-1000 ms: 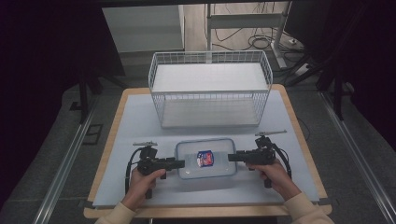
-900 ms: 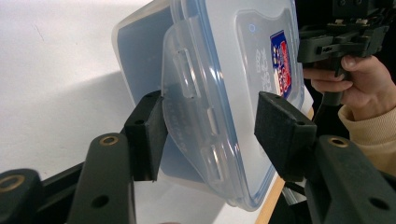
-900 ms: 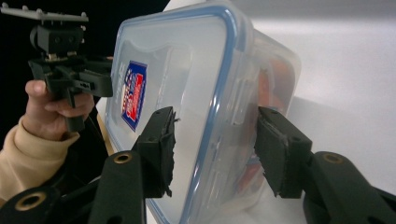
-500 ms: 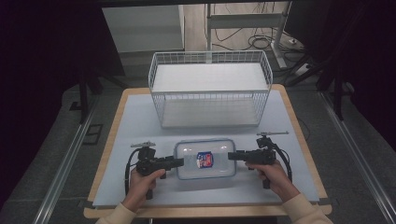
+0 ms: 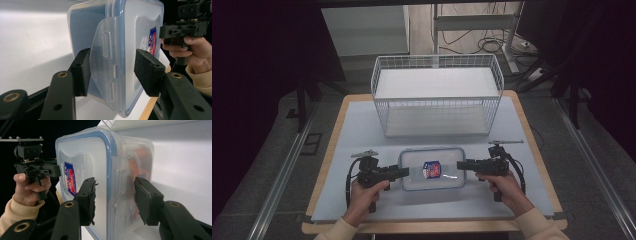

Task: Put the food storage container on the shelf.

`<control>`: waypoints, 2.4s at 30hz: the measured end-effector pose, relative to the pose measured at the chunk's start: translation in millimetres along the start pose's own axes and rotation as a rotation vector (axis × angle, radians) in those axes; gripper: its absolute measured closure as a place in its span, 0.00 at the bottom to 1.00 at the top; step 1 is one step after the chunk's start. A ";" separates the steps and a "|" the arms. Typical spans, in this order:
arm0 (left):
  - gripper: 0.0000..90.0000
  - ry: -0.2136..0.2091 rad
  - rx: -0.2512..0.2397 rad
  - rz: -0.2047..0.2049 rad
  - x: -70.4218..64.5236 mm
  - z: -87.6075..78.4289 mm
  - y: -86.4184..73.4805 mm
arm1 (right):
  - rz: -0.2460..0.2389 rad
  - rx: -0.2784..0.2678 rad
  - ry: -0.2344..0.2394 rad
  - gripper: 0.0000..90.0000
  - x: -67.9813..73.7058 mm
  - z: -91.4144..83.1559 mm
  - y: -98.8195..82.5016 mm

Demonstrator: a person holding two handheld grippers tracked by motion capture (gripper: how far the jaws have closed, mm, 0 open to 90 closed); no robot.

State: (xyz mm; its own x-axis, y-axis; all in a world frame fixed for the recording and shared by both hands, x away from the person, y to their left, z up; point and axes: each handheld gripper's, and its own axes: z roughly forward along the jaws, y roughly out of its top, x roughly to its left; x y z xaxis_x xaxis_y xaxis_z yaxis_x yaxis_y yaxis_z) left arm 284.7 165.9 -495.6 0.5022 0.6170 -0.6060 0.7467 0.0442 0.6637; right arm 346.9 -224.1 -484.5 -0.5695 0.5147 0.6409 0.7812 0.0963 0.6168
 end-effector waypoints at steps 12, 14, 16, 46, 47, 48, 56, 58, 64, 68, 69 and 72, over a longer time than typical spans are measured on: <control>0.54 -0.004 -0.009 0.020 -5.9 -2.5 8.4 | -0.046 -0.024 -0.004 0.58 7.5 -7.0 4.7; 0.54 -0.007 -0.009 0.025 -6.3 -3.0 10.1 | -0.053 -0.026 -0.008 0.58 8.8 -8.0 5.5; 0.54 -0.008 -0.013 0.026 -7.4 -3.3 11.3 | -0.060 -0.031 -0.009 0.59 10.8 -9.9 6.8; 0.54 -0.004 -0.066 0.118 -44.4 -19.7 71.4 | -0.159 -0.140 -0.021 0.58 41.3 -41.6 50.6; 0.54 -0.005 -0.067 0.124 -44.7 -20.3 73.1 | -0.159 -0.141 -0.021 0.58 42.1 -42.1 51.8; 0.54 -0.004 -0.070 0.123 -45.5 -21.0 75.0 | -0.163 -0.141 -0.021 0.58 43.0 -42.7 53.4; 0.54 -0.003 -0.080 0.133 -47.5 -23.7 84.3 | -0.178 -0.147 -0.025 0.58 47.7 -44.7 64.1; 0.54 -0.004 -0.082 0.135 -48.8 -24.8 88.6 | -0.184 -0.149 -0.024 0.58 49.2 -45.7 68.1; 0.54 -0.010 -0.091 0.149 -53.1 -27.5 101.4 | -0.210 -0.165 -0.029 0.58 55.2 -51.0 80.5; 0.55 -0.010 -0.100 0.162 -57.8 -30.0 112.5 | -0.219 -0.175 -0.032 0.58 59.8 -54.9 89.9; 0.55 -0.010 -0.100 0.162 -57.8 -30.0 112.5 | -0.222 -0.176 -0.031 0.58 60.8 -55.9 92.2; 0.54 -0.007 -0.107 0.178 -61.5 -31.9 122.8 | -0.228 -0.185 -0.030 0.58 63.0 -58.2 98.5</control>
State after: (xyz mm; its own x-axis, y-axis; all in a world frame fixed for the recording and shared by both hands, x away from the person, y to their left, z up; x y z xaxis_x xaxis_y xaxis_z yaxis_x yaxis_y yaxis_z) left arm 331.6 158.5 -362.8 0.6250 0.6174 -0.4777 0.5954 0.0188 0.8032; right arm 373.0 -231.8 -356.8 -0.7149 0.5230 0.4641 0.5724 0.0564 0.8180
